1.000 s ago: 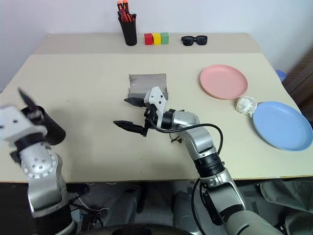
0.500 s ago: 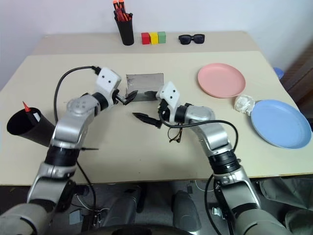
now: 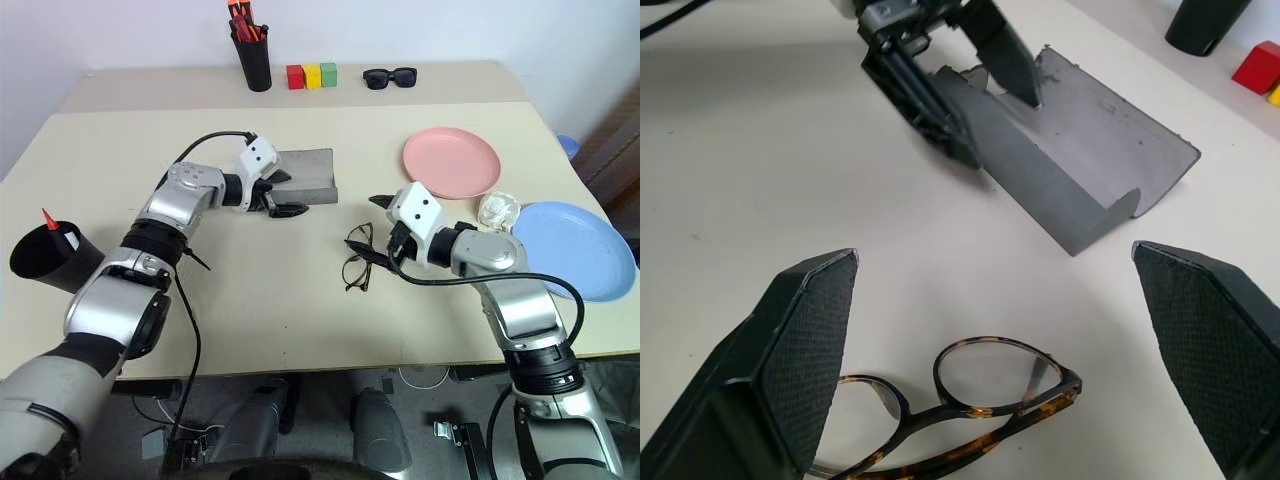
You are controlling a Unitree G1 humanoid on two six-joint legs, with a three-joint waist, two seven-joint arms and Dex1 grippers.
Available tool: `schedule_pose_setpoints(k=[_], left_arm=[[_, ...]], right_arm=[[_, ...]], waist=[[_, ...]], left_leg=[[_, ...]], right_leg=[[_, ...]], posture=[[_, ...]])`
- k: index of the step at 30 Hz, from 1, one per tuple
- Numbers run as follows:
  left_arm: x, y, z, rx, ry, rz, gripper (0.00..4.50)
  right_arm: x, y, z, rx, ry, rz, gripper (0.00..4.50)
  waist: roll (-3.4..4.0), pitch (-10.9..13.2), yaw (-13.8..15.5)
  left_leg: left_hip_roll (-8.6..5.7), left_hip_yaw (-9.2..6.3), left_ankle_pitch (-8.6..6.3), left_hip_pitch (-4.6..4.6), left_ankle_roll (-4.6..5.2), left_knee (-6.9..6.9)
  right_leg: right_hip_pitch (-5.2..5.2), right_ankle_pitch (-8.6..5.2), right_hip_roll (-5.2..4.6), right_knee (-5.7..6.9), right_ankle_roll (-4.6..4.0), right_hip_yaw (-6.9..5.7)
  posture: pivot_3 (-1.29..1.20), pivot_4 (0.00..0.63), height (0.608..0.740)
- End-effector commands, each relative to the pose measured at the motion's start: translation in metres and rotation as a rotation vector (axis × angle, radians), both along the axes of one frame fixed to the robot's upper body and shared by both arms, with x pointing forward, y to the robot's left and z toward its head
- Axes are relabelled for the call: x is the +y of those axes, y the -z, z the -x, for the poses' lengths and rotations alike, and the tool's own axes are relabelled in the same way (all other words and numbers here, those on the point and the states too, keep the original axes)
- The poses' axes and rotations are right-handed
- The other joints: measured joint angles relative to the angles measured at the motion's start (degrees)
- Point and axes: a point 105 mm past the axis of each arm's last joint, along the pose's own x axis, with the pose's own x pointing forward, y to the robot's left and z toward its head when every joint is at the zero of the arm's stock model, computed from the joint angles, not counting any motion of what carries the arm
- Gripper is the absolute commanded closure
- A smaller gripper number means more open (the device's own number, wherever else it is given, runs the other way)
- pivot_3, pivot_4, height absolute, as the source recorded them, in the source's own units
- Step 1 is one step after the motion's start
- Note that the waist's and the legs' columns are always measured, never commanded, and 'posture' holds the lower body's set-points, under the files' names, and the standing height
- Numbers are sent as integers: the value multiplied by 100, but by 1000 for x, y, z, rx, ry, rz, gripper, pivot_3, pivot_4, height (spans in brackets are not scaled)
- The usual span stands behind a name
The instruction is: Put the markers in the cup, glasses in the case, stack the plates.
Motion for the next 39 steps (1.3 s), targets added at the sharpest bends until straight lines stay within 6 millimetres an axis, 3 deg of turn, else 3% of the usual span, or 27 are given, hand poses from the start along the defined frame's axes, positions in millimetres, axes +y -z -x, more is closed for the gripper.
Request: schedule_pose_setpoints(k=[1,4,8,9,13,16,21,26,35,38,39], left_arm=[[0,-7,-3,-35,30,-53,745],[1,-5,-3,-34,40,-59,2122],[2,-5,1,-46,77,-49,4290],[2,-6,2,-53,94,-46,4450],[2,-14,13,-92,200,-25,4450],[12,-17,36,-95,349,-50,4450],[30,-7,72,-38,428,-130,4450],[32,-1,101,8,424,-124,4450],[22,11,118,109,326,-84,4450],[21,14,120,118,306,-80,3603],[21,14,120,116,301,-79,3119]], right_arm=[[-3,-15,8,-58,21,-5,0],[-4,-15,9,-56,30,-4,0],[-5,-15,6,-54,32,-2,0],[-5,-15,6,-54,30,-3,0],[-5,-14,4,-51,20,1,0],[-3,-13,2,-43,7,5,0],[-2,-11,2,-18,2,1,0],[-2,-5,0,50,26,-23,0],[-18,8,-10,285,140,-87,0],[-22,8,-8,377,165,-147,0],[-23,8,-8,397,168,-164,0]], waist=[[-1,0,7],[-1,0,6],[-2,1,3],[-2,1,1],[-1,1,-6],[1,2,-51],[4,2,-69],[5,2,10],[8,0,-3],[8,0,-1],[8,0,1]], left_leg=[[-1,0,0,-3,1,5],[-2,0,-1,-3,3,11],[-2,-1,-1,-3,3,11],[-2,-1,-1,-3,3,11],[-2,-1,-1,-3,3,11],[2,2,-1,-3,3,8],[5,0,0,-2,2,5],[4,-2,0,-1,3,10],[6,-6,-1,2,3,12],[6,-4,-1,1,4,12],[6,-4,-1,1,4,12]], right_leg=[[0,0,0,0,1,0],[2,1,-1,2,2,-1],[2,1,-1,2,2,-2],[2,1,-1,2,2,-2],[1,1,0,3,2,-2],[-2,1,1,5,1,3],[-2,0,2,7,-1,7],[2,1,-1,7,-2,8],[4,0,1,8,-4,7],[3,0,0,8,-4,8],[3,0,0,8,-4,8]], posture=[[0,150,734],[0,150,734],[0,150,734],[0,150,734],[0,150,734],[0,150,734],[0,150,734],[0,150,734],[0,150,734],[0,150,734],[0,150,734]])
